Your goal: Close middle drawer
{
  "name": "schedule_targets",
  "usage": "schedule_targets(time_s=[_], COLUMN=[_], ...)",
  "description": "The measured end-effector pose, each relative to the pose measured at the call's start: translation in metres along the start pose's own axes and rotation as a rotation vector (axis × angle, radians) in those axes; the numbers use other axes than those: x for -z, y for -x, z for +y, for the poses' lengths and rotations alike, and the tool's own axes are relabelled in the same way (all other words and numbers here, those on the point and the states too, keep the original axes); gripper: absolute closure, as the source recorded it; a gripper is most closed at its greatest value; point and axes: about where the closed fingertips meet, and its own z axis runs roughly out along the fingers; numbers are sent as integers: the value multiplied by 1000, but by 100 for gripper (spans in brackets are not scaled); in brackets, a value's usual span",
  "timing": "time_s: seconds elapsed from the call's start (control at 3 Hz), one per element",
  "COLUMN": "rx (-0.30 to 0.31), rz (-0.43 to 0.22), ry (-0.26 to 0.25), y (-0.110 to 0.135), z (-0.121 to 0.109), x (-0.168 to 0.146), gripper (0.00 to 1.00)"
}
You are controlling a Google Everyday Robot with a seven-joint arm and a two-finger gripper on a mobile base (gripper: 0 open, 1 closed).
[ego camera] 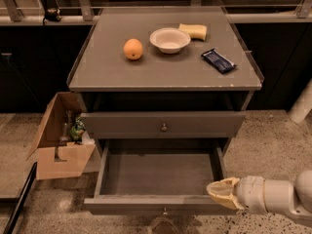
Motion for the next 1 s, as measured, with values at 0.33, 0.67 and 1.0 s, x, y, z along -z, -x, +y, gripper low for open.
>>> schedule_targets(time_s=[0.33, 0.67, 1.0], rx=[-28, -28, -42], rz=[-29, -29, -31], ry=[6, 6, -2], y=[-15, -15, -23], z=[0, 0, 4], x=[-5, -5, -8], gripper=[100, 100, 100])
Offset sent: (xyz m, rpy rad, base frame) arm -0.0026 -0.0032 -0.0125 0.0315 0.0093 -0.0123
